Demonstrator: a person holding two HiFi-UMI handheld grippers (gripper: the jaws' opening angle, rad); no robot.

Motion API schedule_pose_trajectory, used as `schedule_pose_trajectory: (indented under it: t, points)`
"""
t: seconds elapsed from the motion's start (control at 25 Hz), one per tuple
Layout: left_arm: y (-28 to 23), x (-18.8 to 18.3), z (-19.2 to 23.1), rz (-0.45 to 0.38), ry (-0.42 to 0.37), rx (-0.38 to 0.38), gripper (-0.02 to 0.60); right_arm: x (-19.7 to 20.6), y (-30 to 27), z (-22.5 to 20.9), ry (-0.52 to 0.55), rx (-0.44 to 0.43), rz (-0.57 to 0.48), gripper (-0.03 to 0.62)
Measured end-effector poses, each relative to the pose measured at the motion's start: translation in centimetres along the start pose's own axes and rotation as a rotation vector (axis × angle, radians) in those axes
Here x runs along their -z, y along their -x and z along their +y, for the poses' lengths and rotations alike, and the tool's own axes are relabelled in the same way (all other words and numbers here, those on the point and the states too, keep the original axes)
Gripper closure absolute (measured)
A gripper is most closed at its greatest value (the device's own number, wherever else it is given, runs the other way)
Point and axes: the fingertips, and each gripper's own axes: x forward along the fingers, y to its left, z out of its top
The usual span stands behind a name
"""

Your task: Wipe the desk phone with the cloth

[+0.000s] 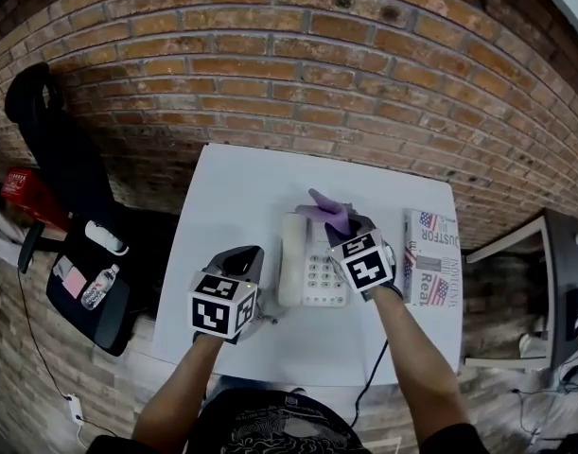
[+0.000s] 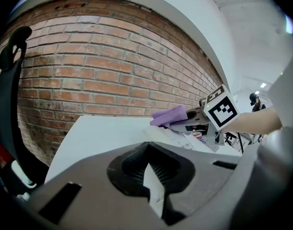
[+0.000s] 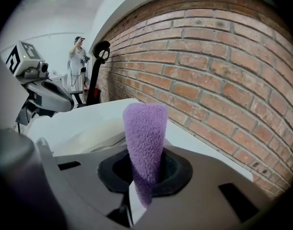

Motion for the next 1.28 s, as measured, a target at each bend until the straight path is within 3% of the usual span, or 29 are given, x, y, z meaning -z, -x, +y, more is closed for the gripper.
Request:
schedule_pose_trajectory:
  t: [1.28]
  points:
    - [3.2,2.3,-3.9,-0.024,0.003,-0.013,0.577,5.5,3.8,6.8,-0.013,-0.135,0.044,0.549]
